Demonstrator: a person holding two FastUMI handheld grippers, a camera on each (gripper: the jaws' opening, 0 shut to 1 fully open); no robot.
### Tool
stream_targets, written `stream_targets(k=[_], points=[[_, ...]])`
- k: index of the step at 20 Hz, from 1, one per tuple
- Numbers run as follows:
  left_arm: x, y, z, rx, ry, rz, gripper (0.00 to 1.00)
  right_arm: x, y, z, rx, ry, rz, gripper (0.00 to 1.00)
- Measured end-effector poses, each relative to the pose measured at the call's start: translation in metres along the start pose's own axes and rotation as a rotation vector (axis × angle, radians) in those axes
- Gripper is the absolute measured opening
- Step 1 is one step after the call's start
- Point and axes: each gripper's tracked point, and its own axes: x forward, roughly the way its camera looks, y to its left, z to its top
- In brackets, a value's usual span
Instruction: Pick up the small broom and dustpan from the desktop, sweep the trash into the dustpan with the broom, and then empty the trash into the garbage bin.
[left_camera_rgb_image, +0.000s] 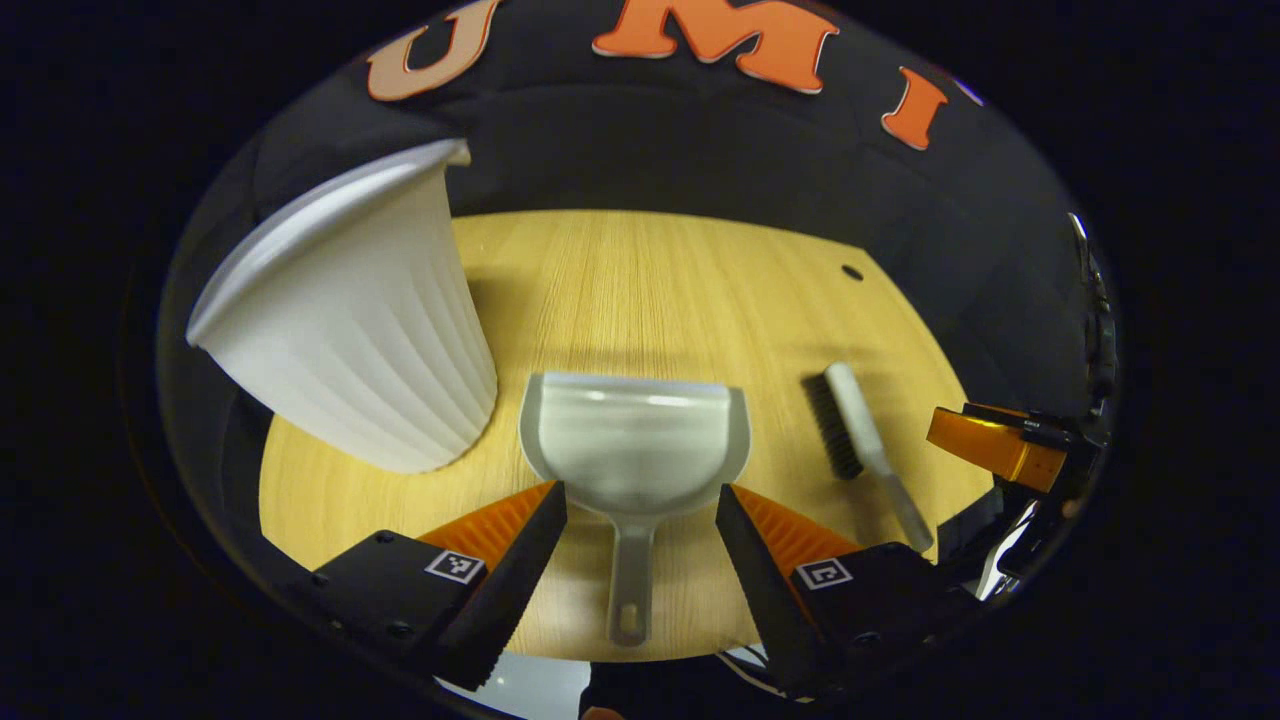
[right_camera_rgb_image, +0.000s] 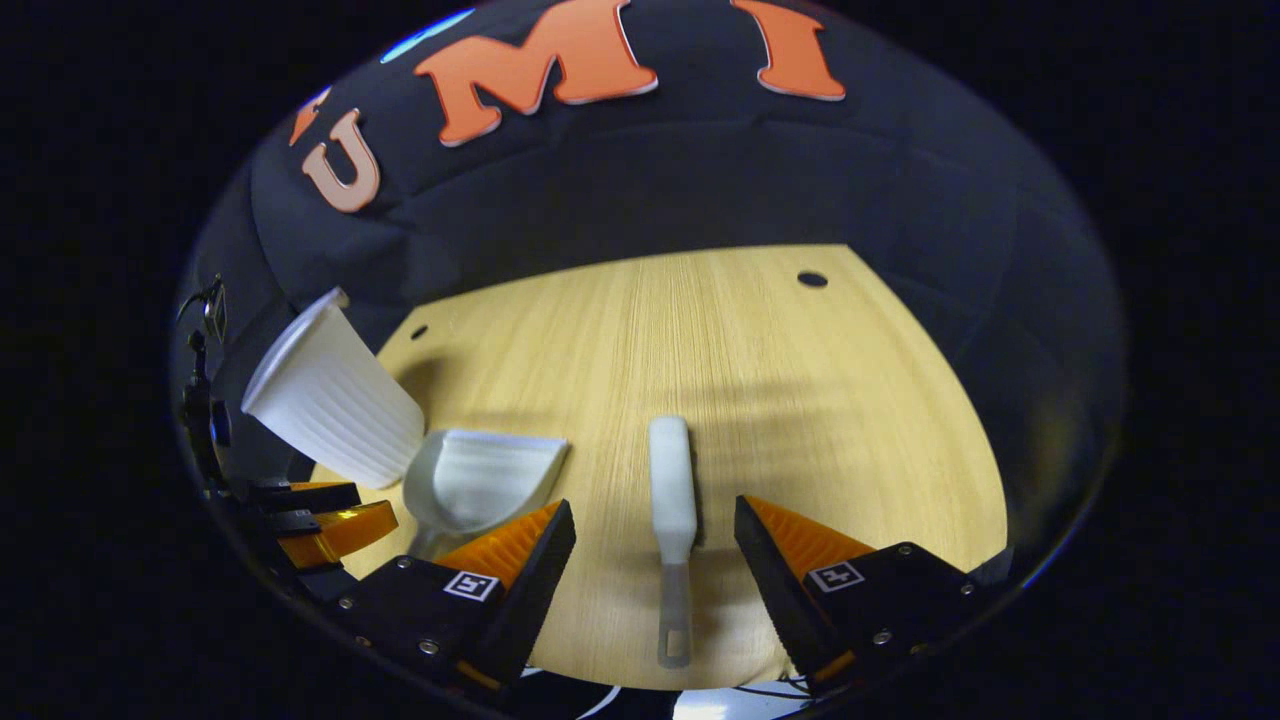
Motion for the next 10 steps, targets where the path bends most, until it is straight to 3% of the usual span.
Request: stream_targets(k=[5,10], points=[[-0.089,-0.006,0.094,0.005,-0.345,0.017,0.97,-0.094,0.019,0.087,-0.022,-0.42,0.017,0.95],[-0.134,-0.003,0.117,0.008,-0.575,0.063,0.97,-0.139,0.02,0.067,-0.081,-0.678,-0.036,0.95]])
